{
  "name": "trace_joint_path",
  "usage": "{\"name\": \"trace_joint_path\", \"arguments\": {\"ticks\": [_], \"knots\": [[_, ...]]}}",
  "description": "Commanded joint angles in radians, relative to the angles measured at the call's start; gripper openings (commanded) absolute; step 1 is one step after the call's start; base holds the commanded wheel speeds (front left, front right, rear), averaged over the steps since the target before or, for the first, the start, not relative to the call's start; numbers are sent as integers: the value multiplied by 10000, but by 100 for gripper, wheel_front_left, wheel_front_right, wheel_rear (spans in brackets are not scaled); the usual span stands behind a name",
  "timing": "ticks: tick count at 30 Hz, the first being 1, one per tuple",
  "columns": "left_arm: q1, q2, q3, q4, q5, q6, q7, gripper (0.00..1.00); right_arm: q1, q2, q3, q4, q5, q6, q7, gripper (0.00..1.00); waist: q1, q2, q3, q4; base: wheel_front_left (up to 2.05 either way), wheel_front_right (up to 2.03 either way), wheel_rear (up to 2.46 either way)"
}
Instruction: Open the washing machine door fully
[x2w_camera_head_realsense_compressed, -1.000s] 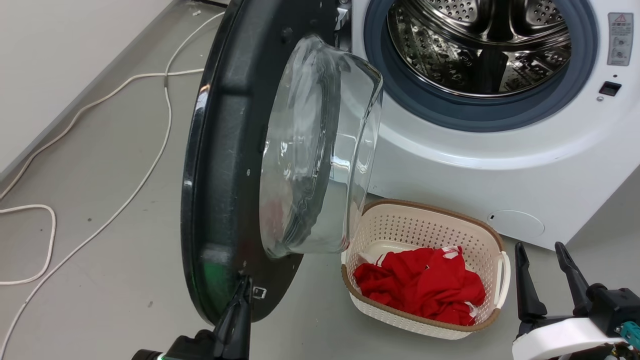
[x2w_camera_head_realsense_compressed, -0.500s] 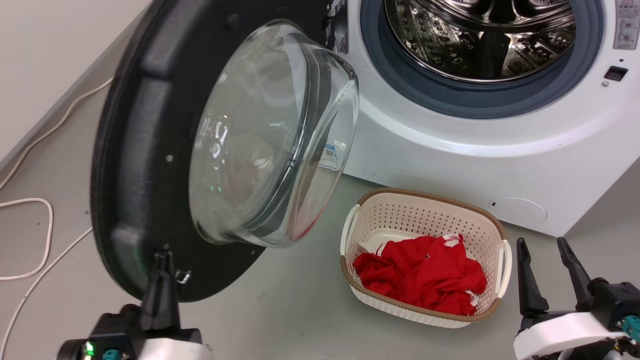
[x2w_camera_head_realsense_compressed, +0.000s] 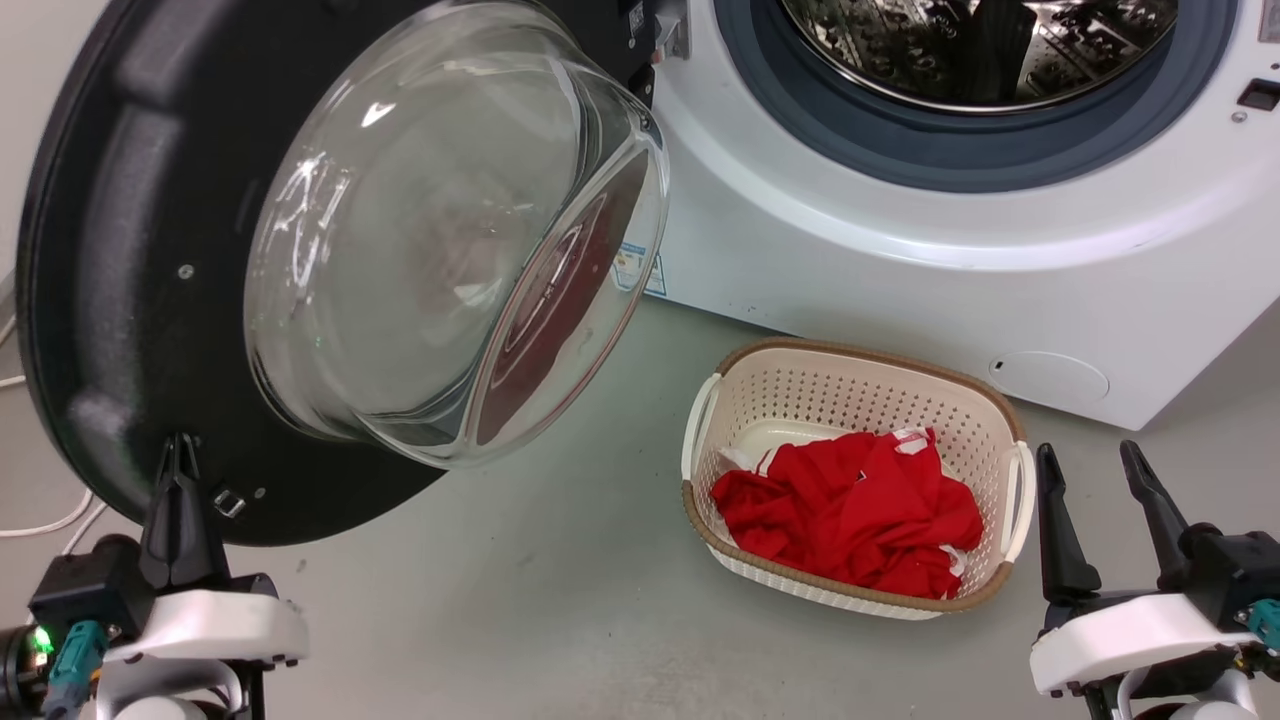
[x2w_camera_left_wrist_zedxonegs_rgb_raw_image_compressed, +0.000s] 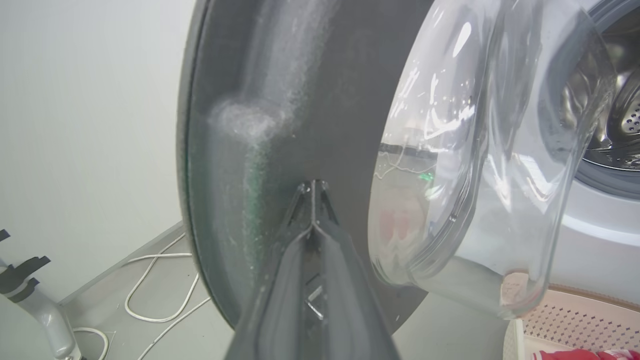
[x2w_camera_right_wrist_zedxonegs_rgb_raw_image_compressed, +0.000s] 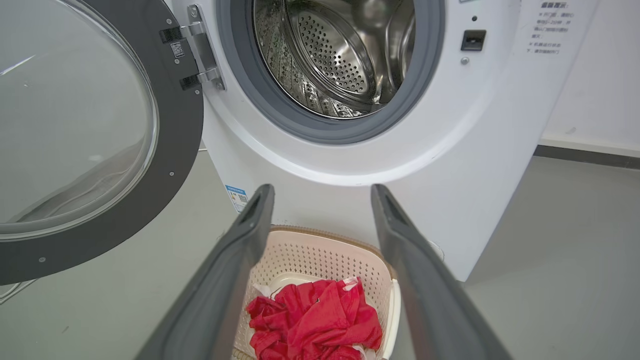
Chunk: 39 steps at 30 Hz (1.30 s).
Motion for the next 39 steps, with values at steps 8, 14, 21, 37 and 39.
{"name": "trace_joint_path", "arguments": {"ticks": [8, 14, 21, 37, 39], "knots": [[-1252, 379, 704, 1023, -343, -267, -75, 0, -284, 16, 32, -209, -213, -7, 155, 100, -1, 0, 469, -118, 0, 0, 0], [-2195, 736, 1169, 2074, -580, -625, -88, 0, -448, -72, 57, -339, -278, -7, 277, 100, -1, 0, 801, -190, 0, 0, 0], [-3133, 1184, 1595, 3286, -698, -1091, -75, 0, -622, -254, 118, -399, -215, -7, 373, 100, -1, 0, 1070, -270, 0, 0, 0], [-3357, 1076, 2169, 4042, -91, -1516, -78, 0, -405, -179, 207, -79, -137, -7, 151, 100, -1, 0, 521, -246, 0, 0, 0], [-3069, 946, 2222, 3719, 92, -1455, -79, 0, -355, -143, 211, 11, -117, -7, 86, 100, -1, 0, 305, -258, 0, 0, 0]]}}
